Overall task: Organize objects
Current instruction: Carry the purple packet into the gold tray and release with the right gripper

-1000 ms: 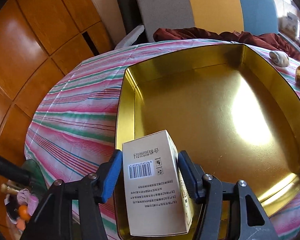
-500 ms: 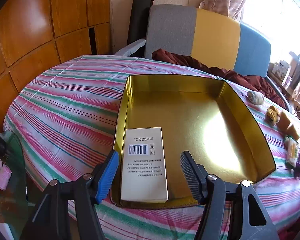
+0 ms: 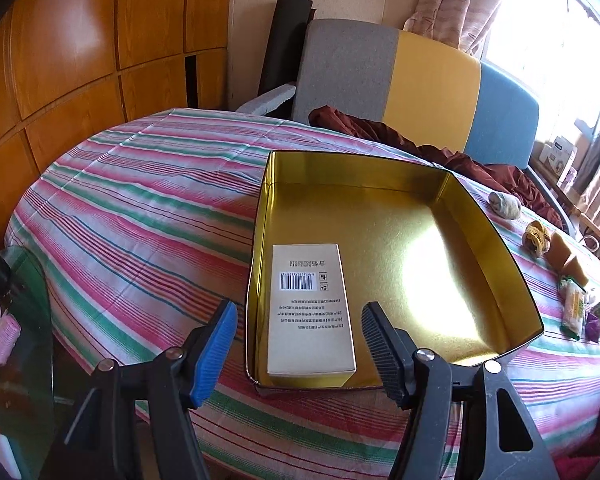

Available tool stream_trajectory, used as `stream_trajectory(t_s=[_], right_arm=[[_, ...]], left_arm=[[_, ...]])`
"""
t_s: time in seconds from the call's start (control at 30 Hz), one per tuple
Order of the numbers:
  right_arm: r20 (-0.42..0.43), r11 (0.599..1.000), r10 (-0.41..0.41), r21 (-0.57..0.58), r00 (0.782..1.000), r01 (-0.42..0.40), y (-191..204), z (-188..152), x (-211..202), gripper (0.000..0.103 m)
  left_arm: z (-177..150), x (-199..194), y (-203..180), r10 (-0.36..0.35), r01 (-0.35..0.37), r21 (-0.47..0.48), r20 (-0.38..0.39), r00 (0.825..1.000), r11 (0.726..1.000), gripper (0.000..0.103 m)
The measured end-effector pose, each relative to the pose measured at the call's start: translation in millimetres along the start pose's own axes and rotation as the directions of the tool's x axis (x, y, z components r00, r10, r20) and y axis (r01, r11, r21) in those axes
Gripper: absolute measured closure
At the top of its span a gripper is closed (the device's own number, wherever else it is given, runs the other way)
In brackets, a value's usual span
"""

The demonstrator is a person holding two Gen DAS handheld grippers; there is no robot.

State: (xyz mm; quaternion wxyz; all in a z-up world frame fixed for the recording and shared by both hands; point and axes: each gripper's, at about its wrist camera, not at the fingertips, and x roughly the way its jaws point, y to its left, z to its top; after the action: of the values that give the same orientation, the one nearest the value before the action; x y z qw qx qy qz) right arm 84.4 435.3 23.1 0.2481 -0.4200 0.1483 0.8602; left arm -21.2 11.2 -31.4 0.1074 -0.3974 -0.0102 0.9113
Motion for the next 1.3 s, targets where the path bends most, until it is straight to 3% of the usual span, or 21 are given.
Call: stream_trajectory(t_s=[0.07,0.23,0.4,0.5,0.73,1.0,1.1,1.2,1.3], right_arm=[[0.021,0.998,0.031,-0.049,0.999,-0.030,15.9,-5.7,-22.6,0.067],[-0.009,0.984,0.158,-0.086,0.987,-0.158,65.7,-4.7,-19.2,0.067],[-0.070,0.912,0.337,-0.225,0.939,-0.344,142.6,9.0,-16.0,0.067],[-0.134,0.861,0.387,-0.301,0.912,-0.410,195.0,4.4,-7.3,0.067],[-0.292,0.792,0.355,-0.410,0.888,-0.452,286.1,-21.9,37.9,0.067],[-0.386,0.769,0.317,-0.430,0.866,-0.473,326.1,-50.5,65.2,0.065],[-0.429,0.749,0.352,-0.403,0.832,-0.525,331.2,-58.9,69.2,0.064],[-0.476,0.715,0.435,-0.334,0.764,-0.615,329.2,-63.4,70.1,0.053],[-0.480,0.706,0.477,-0.290,0.737,-0.646,321.7,-63.9,69.5,0.053]], left_arm=[[-0.8,0.7,2.5,-0.003,0.003,-0.009,-0.004,1.000,1.000,0.037],[-2.7,-0.1,6.5,0.000,0.000,-0.020,-0.003,1.000,1.000,0.037],[-1.9,-6.3,8.9,0.006,-0.005,-0.024,0.013,1.000,1.000,0.037],[-2.1,-9.9,11.7,0.015,-0.014,-0.030,0.021,1.000,0.999,0.033],[-4.0,-10.5,28.5,0.032,-0.031,-0.074,0.020,0.999,0.997,0.033],[-2.4,-7.2,41.8,0.045,-0.043,-0.121,0.017,0.999,0.992,0.033],[-2.1,-7.3,44.0,0.050,-0.047,-0.128,0.020,0.999,0.991,0.032],[-1.4,-7.5,47.0,0.056,-0.052,-0.138,0.026,0.998,0.989,0.028],[-1.2,-7.7,46.4,0.066,-0.062,-0.140,0.027,0.997,0.988,0.027]])
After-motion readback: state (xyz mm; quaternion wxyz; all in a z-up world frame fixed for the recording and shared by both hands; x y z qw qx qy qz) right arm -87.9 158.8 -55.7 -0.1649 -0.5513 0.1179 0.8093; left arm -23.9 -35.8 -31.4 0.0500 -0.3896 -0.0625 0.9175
